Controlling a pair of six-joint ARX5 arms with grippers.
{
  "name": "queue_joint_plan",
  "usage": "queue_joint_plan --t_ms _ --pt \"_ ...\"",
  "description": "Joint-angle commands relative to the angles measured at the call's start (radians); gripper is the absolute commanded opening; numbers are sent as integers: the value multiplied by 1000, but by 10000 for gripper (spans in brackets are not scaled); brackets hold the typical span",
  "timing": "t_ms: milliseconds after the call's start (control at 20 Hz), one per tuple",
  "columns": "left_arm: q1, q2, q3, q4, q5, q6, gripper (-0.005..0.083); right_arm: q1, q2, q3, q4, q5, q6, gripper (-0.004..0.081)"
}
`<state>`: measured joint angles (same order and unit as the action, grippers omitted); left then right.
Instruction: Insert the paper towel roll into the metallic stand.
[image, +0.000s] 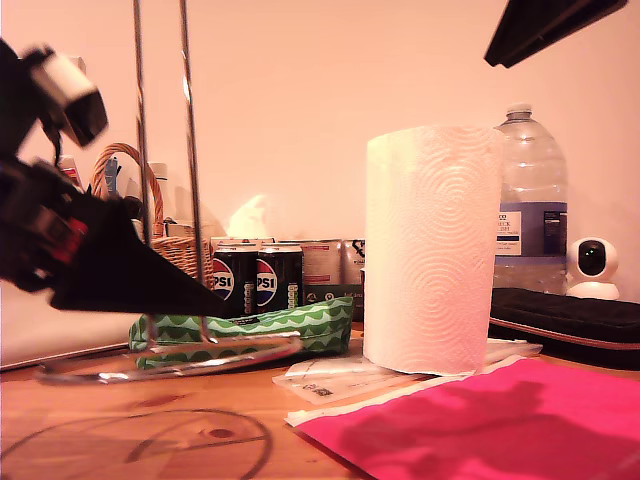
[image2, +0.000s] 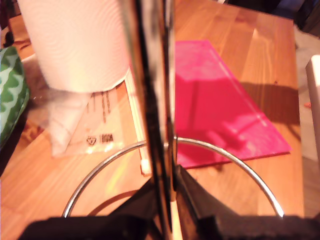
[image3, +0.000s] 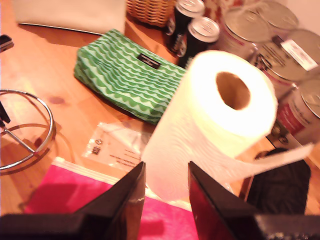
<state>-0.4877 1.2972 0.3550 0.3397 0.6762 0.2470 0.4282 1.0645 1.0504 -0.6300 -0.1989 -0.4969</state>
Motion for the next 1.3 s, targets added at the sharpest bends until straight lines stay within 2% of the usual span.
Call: queue_joint_plan --t_ms 0,150,300,500,750,900,1050,1250 --pt "-16 -29 26 -56 -17 26 -24 11 18 31 -8 0 -8 241" --pt "-51 -49 87 -197 -87 64 -24 25 59 95 -61 20 -69 249" --pt "-85 -49 143 -274 -151 107 -24 30 145 172 -136 49 -122 257" --pt "-92 -49 154 -275 -150 113 -24 43 298 335 -246 52 -29 333" --pt "-92 -49 154 -288 -150 120 -24 50 476 595 -375 64 -1 368" --pt "-92 -49 154 -288 -150 120 -24 50 562 716 -438 64 1 368" --pt "-92 -49 154 -288 -150 120 -24 50 632 782 -490 50 21 368" --pt "-92 -49 154 -288 -150 120 -24 49 691 789 -505 54 27 371"
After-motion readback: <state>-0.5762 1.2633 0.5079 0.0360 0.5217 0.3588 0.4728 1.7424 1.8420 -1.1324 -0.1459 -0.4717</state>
